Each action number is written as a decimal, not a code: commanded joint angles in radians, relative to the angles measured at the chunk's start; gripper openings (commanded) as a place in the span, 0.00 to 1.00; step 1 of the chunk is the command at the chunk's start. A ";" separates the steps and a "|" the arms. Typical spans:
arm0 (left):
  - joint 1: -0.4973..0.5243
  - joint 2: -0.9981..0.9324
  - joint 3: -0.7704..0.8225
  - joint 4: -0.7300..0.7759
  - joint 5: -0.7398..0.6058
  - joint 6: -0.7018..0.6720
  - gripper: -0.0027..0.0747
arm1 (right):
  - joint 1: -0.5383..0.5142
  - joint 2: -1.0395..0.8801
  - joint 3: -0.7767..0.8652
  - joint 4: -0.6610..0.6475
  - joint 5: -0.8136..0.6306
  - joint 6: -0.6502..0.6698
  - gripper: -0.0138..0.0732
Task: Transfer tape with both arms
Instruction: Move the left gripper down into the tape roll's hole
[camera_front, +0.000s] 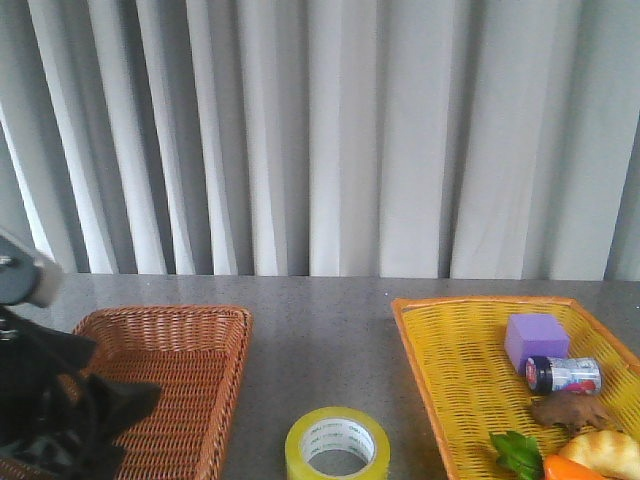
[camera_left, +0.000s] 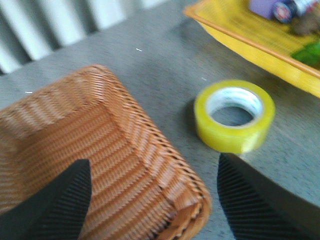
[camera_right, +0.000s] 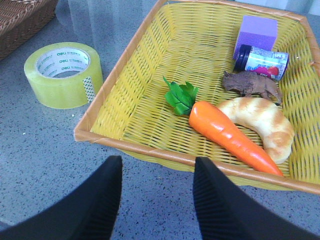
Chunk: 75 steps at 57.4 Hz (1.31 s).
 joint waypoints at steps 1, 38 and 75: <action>-0.055 0.090 -0.096 -0.013 -0.014 0.015 0.68 | -0.005 0.006 -0.024 -0.004 -0.064 0.004 0.54; -0.152 0.768 -0.649 0.008 0.127 0.051 0.68 | -0.005 0.006 -0.024 -0.004 -0.064 0.003 0.54; -0.148 0.981 -0.779 0.043 0.149 0.046 0.64 | -0.005 0.006 -0.024 -0.004 -0.064 0.003 0.54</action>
